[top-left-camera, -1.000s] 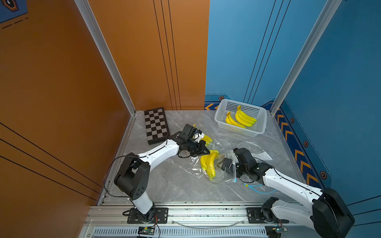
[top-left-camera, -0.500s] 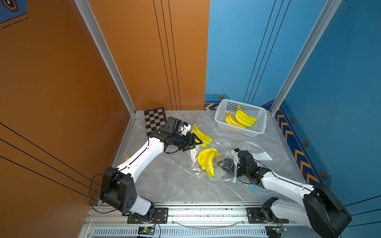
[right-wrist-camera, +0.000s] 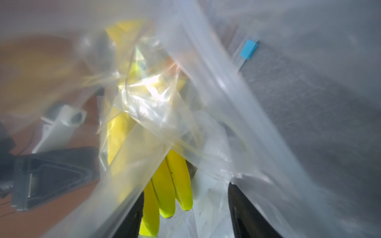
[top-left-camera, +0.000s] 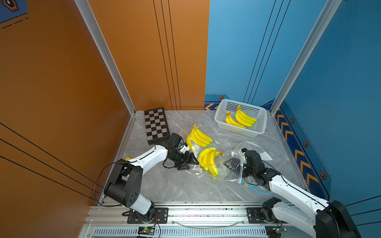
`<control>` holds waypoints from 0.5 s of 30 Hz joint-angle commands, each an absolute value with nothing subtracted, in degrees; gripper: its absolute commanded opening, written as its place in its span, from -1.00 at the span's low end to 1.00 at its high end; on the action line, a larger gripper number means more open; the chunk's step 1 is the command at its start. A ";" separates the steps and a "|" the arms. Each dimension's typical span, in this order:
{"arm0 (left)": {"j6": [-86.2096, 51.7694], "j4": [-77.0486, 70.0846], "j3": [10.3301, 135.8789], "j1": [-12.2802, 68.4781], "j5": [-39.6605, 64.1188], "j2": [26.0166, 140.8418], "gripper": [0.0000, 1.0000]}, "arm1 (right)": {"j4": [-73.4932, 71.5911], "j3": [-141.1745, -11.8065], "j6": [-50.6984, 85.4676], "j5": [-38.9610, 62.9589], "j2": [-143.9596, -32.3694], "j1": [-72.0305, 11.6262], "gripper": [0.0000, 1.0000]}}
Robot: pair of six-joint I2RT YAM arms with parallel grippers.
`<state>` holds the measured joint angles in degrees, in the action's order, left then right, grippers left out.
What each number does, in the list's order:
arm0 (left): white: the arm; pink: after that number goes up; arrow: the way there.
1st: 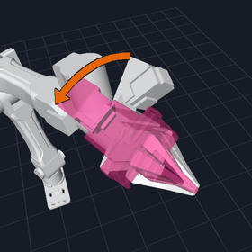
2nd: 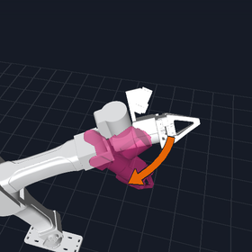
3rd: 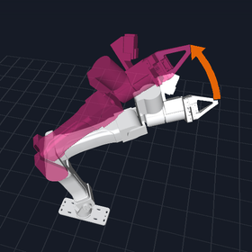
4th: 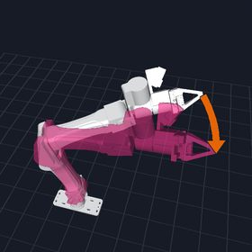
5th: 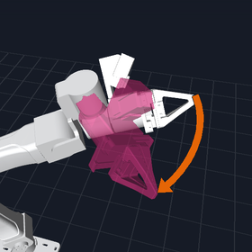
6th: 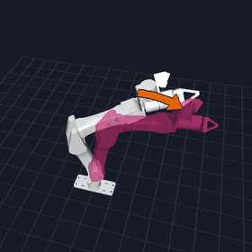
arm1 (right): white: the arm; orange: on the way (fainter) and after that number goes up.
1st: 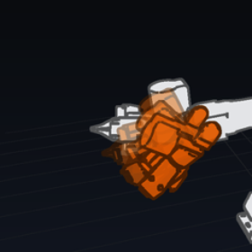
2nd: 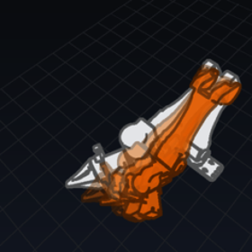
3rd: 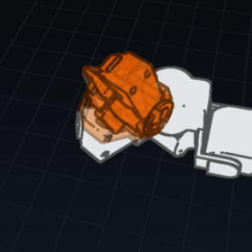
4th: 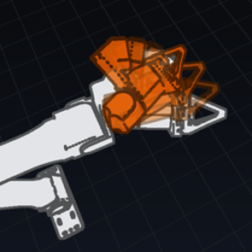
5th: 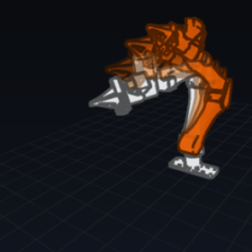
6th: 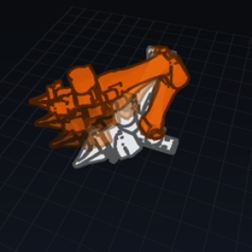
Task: Open the zip-top bag and take out the banana
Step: Adjust the zipper food storage bag at the center of the board.
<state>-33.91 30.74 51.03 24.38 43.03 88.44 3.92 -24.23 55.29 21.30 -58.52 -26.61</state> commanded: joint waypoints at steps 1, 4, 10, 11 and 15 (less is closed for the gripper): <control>-37.29 22.68 46.72 26.13 45.44 87.52 0.47 | 5.79 -23.55 54.37 22.06 -58.97 -26.54 0.32; -40.54 17.06 45.23 26.61 45.79 88.41 0.38 | 6.14 -23.64 54.56 22.15 -58.80 -26.67 0.32; -41.84 14.44 47.93 26.76 45.79 90.53 0.32 | 7.13 -23.23 54.57 22.24 -57.85 -26.98 0.31; -41.84 14.39 48.47 26.81 45.79 91.06 0.31 | 7.21 -23.13 54.58 22.24 -57.67 -26.98 0.31; -41.34 14.33 50.15 26.81 45.88 93.67 -0.01 | 7.64 -22.72 54.54 22.04 -56.63 -26.89 0.31</control>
